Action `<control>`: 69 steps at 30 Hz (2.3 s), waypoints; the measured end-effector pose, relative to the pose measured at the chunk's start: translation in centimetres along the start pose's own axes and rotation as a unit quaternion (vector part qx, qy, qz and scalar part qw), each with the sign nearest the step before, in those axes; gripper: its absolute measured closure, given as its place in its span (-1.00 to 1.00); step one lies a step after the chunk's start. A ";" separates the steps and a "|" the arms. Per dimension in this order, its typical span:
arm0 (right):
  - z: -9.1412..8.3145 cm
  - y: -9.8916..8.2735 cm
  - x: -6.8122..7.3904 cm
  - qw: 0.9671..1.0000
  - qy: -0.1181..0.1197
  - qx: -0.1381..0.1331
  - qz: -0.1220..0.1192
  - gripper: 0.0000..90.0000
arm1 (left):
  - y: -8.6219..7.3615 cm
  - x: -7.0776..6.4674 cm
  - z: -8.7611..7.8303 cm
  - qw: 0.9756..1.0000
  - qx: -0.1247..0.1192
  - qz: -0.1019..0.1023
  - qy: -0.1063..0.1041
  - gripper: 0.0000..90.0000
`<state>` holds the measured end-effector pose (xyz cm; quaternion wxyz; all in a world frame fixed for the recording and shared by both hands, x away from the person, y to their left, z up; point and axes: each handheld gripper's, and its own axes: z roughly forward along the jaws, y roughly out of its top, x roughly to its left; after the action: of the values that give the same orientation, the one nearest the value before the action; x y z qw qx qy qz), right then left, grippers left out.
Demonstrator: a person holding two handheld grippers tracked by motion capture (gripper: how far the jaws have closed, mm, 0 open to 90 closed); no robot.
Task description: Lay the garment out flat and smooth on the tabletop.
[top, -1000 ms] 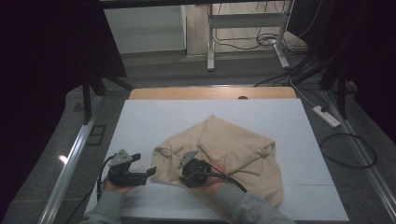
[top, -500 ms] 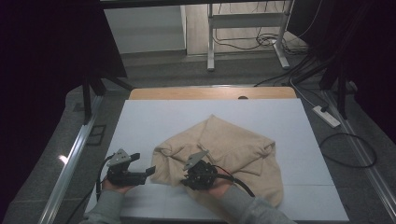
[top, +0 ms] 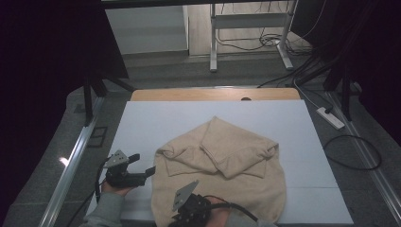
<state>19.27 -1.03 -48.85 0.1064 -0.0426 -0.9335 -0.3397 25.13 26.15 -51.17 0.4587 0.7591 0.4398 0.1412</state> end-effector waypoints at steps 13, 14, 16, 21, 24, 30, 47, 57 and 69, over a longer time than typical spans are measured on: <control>-8.3 -4.7 -4.0 0.983 -0.155 -0.072 0.067 0.09 | -0.1 -0.2 0.5 1.000 0.010 0.003 -0.004 -0.76; -8.3 -4.7 -4.0 0.983 -0.155 -0.072 0.067 0.09 | -0.1 -0.2 0.5 1.000 0.010 0.003 -0.004 -0.76; -10.4 -7.1 -6.2 0.973 -0.196 -0.076 0.095 0.08 | 0.0 -0.3 0.6 1.000 0.013 0.005 -0.005 -0.76; -12.4 -9.7 -8.7 0.962 -0.228 -0.077 0.131 0.05 | 0.0 -0.4 0.7 1.000 0.017 0.009 -0.006 -0.76; -12.8 -10.1 -9.2 0.959 -0.238 -0.071 0.134 0.03 | -0.1 -0.3 0.8 1.000 0.017 0.008 -0.008 -0.76; -12.8 -10.4 -9.5 0.959 -0.243 -0.057 0.134 -0.01 | -0.1 -0.4 0.7 1.000 0.017 0.010 -0.009 -0.76; -12.7 -10.9 -10.4 0.955 -0.259 -0.041 0.140 -0.07 | -0.1 -0.5 1.0 1.000 0.024 0.013 -0.011 -0.76; -10.7 -9.4 -11.2 0.954 -0.279 -0.007 0.110 -0.17 | -0.1 -0.5 1.1 0.999 0.027 0.013 -0.011 -0.76; -8.5 -9.0 -12.0 0.942 -0.325 0.050 0.072 0.27 | -0.1 -0.5 1.1 0.999 0.030 0.014 -0.012 -0.76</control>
<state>30.99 -13.52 -50.86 -0.1763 -0.2120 -0.9277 -0.2518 25.47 25.11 -51.79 0.4392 0.7803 0.4272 0.1252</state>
